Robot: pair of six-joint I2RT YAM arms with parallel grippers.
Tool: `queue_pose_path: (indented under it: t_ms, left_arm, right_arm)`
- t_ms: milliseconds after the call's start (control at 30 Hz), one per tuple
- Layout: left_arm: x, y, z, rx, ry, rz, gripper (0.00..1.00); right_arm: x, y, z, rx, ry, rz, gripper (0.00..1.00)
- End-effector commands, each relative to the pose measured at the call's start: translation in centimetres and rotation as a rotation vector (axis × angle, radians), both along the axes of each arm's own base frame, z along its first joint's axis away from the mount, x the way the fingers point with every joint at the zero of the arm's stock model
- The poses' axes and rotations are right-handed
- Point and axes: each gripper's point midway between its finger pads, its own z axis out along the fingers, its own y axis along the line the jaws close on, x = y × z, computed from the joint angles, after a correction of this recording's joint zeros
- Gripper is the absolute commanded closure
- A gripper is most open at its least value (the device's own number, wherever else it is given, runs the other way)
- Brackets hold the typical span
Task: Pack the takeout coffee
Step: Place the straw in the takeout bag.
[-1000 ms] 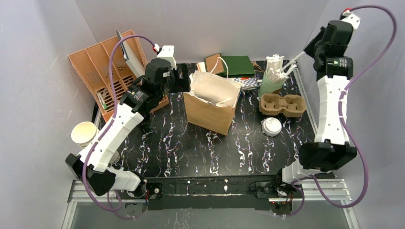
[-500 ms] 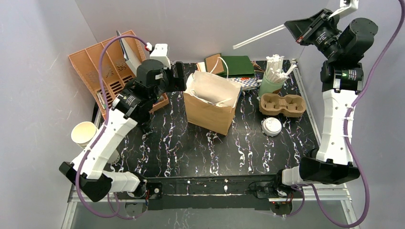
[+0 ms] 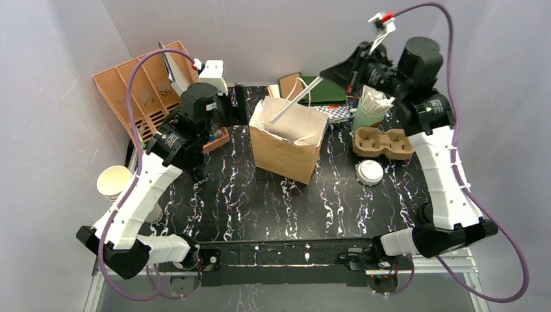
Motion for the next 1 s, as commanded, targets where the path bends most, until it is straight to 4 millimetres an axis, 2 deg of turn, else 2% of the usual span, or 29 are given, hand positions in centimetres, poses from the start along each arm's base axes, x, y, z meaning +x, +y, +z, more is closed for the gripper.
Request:
queue_pose_path:
  t_ms: [0,133,267,300,333,367,400,467,567,667,767,833,900,967]
  left_arm:
    - [-0.6,1.2,2.1,-0.009,-0.041,0.029,0.20]
    - [-0.8,1.5,2.1,-0.006,-0.039,0.036,0.20]
    - [-1.0,1.9,1.9,-0.004,-0.036,0.051,0.20]
    - [-1.1,2.0,1.9,-0.005,-0.036,0.056,0.20]
    - [-1.1,2.1,1.8,-0.005,-0.036,0.059,0.20]
    - [-1.2,2.2,1.7,-0.004,-0.034,0.063,0.19]
    - [-1.3,2.3,1.7,-0.004,-0.034,0.069,0.19]
    - [-1.5,2.7,1.4,-0.005,-0.030,0.080,0.18]
    - [-2.2,3.1,1.0,-0.016,-0.029,0.084,0.17]
    - [-3.2,3.8,0.4,-0.027,-0.030,0.090,0.13]
    - [-4.2,4.4,-1.0,-0.042,-0.021,0.095,0.04]
    - [-4.7,4.4,-2.7,-0.043,-0.005,0.084,0.02]
    - [-5.2,4.7,-4.4,-0.061,0.014,0.100,0.02]
    - [-5.5,5.3,-6.3,-0.088,0.037,0.154,0.02]
  right_arm:
    - [0.4,0.4,-1.4,-0.118,-0.105,-0.111,0.99]
    - [1.8,1.2,-2.3,-0.142,-0.157,-0.153,0.99]
    - [2.8,3.2,-3.3,-0.157,-0.174,-0.116,0.99]
    - [3.0,3.7,-3.5,-0.159,-0.172,-0.107,0.94]
    - [3.1,4.3,-3.7,-0.158,-0.171,-0.090,0.70]
    - [3.1,4.5,-3.8,-0.159,-0.168,-0.086,0.30]
    - [3.3,4.6,-4.1,-0.160,-0.160,-0.098,0.05]
    - [3.8,3.7,-4.7,-0.173,-0.139,-0.165,0.02]
    - [3.2,0.3,-4.4,-0.176,-0.185,-0.323,0.02]
    - [2.6,-3.6,-5.3,-0.213,-0.195,-0.498,0.02]
    - [1.4,-7.3,-7.8,-0.287,-0.123,-0.645,0.02]
    - [0.3,-9.9,-10.6,-0.326,-0.055,-0.748,0.02]
    - [-1.1,-11.5,-13.7,-0.372,-0.020,-0.788,0.02]
    - [-2.0,-12.0,-16.4,-0.388,-0.013,-0.782,0.02]
